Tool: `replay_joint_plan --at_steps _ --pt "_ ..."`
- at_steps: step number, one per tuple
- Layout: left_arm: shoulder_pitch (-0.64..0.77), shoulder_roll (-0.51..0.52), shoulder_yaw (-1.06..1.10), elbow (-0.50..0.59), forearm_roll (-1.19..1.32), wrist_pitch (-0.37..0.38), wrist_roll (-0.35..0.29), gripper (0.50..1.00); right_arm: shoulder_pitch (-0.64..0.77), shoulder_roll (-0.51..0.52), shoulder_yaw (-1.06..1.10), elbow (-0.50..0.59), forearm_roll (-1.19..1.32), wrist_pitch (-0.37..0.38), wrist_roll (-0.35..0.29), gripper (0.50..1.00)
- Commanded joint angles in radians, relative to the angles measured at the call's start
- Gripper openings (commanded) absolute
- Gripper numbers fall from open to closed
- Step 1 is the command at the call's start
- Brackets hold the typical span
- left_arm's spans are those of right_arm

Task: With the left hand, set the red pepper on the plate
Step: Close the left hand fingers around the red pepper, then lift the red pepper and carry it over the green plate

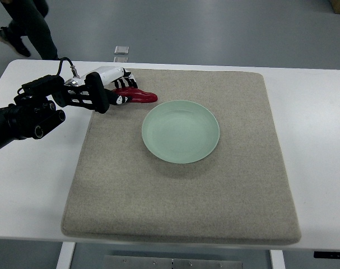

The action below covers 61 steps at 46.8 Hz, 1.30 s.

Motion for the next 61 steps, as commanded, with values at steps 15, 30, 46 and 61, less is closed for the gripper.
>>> replay_joint_plan --at_steps 15,30,46,61 --pt "-0.002 -0.008 0.029 0.0 -0.003 0.066 0.0 0.5 0.0 0.0 0.0 0.0 0.0 0.0 0.0 0.932" --pt "-0.017 -0.009 0.02 -0.012 -0.009 0.103 -0.026 0.5 0.0 0.0 0.0 0.0 0.0 0.0 0.0 0.932" --pt "-0.062 -0.009 0.008 -0.116 -0.012 0.103 -0.083 0.5 0.0 0.0 0.0 -0.002 0.0 0.0 0.0 0.932" --pt "-0.108 -0.009 0.008 -0.328 -0.001 0.101 -0.083 0.5 0.0 0.0 0.0 0.0 0.0 0.0 0.0 0.932"
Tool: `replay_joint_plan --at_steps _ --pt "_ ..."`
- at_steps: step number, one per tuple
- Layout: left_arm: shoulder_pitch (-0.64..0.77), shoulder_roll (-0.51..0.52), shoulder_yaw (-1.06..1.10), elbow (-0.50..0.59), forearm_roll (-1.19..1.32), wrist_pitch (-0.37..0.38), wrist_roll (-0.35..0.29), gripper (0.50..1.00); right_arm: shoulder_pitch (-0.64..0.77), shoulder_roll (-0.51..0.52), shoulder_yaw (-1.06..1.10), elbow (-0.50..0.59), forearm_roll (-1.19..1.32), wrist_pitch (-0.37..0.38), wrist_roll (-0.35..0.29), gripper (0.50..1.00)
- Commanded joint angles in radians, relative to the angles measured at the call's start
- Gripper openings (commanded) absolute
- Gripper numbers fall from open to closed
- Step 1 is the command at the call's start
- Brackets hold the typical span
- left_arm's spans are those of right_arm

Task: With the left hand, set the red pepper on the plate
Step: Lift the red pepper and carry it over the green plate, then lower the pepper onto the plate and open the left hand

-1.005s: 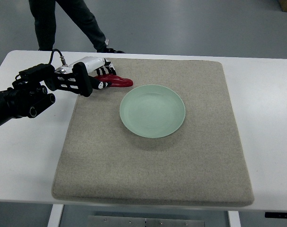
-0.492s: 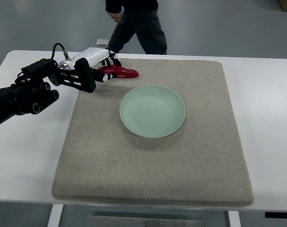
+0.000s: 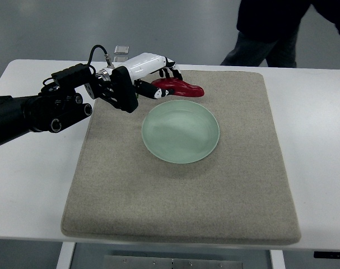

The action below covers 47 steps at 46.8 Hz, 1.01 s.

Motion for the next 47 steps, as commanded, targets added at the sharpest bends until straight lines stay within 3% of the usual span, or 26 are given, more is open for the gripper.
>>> replay_joint_plan --at_steps 1,13,47 --pt "-0.004 -0.002 0.0 -0.052 0.011 -0.002 0.0 0.5 0.0 0.0 0.0 0.0 0.0 0.0 0.0 0.932" --pt "0.008 -0.022 0.005 -0.084 0.163 -0.003 0.0 0.5 0.0 0.0 0.0 0.0 0.0 0.0 0.0 0.932" --pt "0.031 -0.059 0.077 -0.046 0.215 -0.028 0.0 0.5 0.0 0.0 0.0 0.0 0.0 0.0 0.0 0.932"
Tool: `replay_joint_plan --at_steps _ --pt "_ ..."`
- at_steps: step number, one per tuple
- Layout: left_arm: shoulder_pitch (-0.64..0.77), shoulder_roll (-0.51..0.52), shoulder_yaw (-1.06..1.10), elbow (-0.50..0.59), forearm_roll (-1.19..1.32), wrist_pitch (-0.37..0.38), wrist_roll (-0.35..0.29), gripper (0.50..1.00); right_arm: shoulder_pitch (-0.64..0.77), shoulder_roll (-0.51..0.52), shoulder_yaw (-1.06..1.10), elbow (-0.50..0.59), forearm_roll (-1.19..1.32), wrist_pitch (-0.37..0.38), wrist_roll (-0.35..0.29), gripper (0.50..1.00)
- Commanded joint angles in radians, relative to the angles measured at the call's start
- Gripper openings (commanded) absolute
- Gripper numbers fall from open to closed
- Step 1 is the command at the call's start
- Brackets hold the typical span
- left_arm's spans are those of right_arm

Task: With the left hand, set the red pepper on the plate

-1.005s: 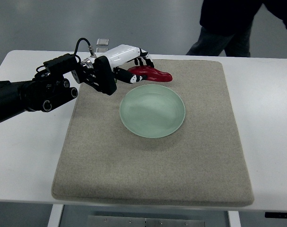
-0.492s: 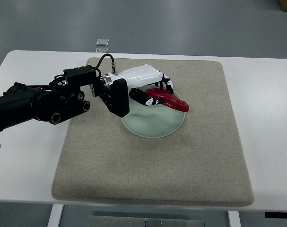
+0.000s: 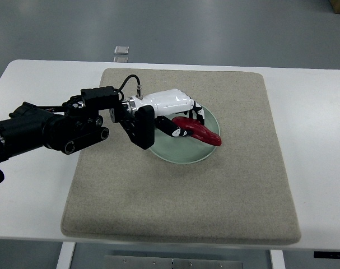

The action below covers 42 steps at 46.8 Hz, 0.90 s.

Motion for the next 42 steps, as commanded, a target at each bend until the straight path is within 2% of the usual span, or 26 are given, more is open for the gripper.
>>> replay_joint_plan --at_steps 1,19,20,24,25,29,33,42 --pt "0.001 -0.003 0.02 0.014 0.002 -0.001 0.0 0.5 0.0 0.0 0.0 0.0 0.0 0.0 0.0 0.932" --pt "0.001 -0.003 0.017 0.017 -0.004 0.016 0.0 0.5 0.0 0.0 0.0 0.0 0.0 0.0 0.001 0.932" --pt "0.001 -0.003 0.014 0.017 -0.007 0.018 0.0 0.516 0.0 0.0 0.0 0.0 0.0 0.0 0.0 0.932" --pt "0.001 -0.003 0.007 0.017 -0.018 0.021 0.0 0.751 0.0 0.0 0.0 0.0 0.0 0.0 0.0 0.932" --pt "0.001 -0.003 0.006 0.015 -0.019 0.022 0.0 0.79 0.0 0.0 0.0 0.0 0.0 0.0 0.0 0.932" --pt "0.001 -0.003 0.006 0.015 -0.025 0.047 0.0 0.885 0.0 0.0 0.0 0.0 0.0 0.0 0.0 0.932" --pt "0.001 -0.001 0.006 0.014 -0.027 0.056 0.0 0.941 0.0 0.0 0.0 0.0 0.0 0.0 0.0 0.932" --pt "0.004 -0.001 -0.022 0.012 -0.029 0.058 0.0 0.958 0.0 0.0 0.0 0.0 0.0 0.0 0.0 0.932"
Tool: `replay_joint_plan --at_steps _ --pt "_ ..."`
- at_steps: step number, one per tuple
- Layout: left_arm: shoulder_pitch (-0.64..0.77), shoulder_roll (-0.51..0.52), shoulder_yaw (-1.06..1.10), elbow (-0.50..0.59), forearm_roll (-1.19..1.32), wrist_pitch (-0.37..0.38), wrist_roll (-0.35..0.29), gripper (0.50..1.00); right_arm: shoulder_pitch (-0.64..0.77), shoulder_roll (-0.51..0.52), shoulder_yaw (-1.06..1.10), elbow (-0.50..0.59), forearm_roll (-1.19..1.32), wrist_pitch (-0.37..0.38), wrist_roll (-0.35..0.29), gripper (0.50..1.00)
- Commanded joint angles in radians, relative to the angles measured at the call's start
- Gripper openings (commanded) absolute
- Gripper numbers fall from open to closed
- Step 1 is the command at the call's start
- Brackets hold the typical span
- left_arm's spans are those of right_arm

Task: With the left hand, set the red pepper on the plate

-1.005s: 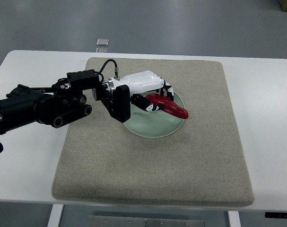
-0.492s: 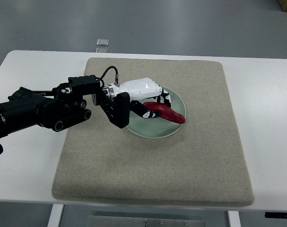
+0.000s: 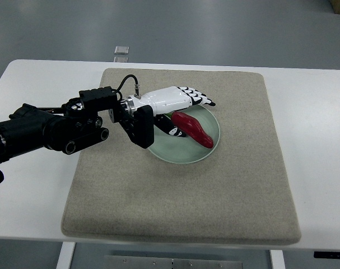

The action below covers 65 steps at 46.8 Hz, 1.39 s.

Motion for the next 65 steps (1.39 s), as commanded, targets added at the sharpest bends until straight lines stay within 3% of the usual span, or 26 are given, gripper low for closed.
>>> replay_joint_plan --at_steps 1,10,15,36,48,55,65 --pt "0.002 0.0 -0.035 -0.003 -0.002 0.002 0.0 0.958 0.0 0.0 0.0 0.0 0.0 0.0 0.0 0.932" --pt "0.029 0.004 -0.274 0.0 -0.142 0.005 0.0 0.96 0.0 0.0 0.0 0.0 0.0 0.0 0.0 0.932" --pt "0.039 0.011 -0.375 0.003 -0.326 0.0 0.0 0.99 0.0 0.0 0.0 0.0 0.0 0.0 0.0 0.932" --pt "0.062 0.017 -0.392 0.189 -1.142 -0.016 0.0 0.992 0.0 0.0 0.0 0.0 0.0 0.0 0.0 0.932" --pt "0.12 0.02 -0.438 0.224 -1.232 -0.029 0.085 0.994 0.0 0.0 0.0 0.0 0.0 0.0 0.0 0.932" --pt "0.14 0.026 -0.509 0.226 -1.237 -0.053 0.174 0.994 0.0 0.0 0.0 0.0 0.0 0.0 0.0 0.932" --pt "0.175 0.026 -0.601 0.233 -1.24 -0.122 0.204 0.994 0.0 0.0 0.0 0.0 0.0 0.0 0.0 0.932"
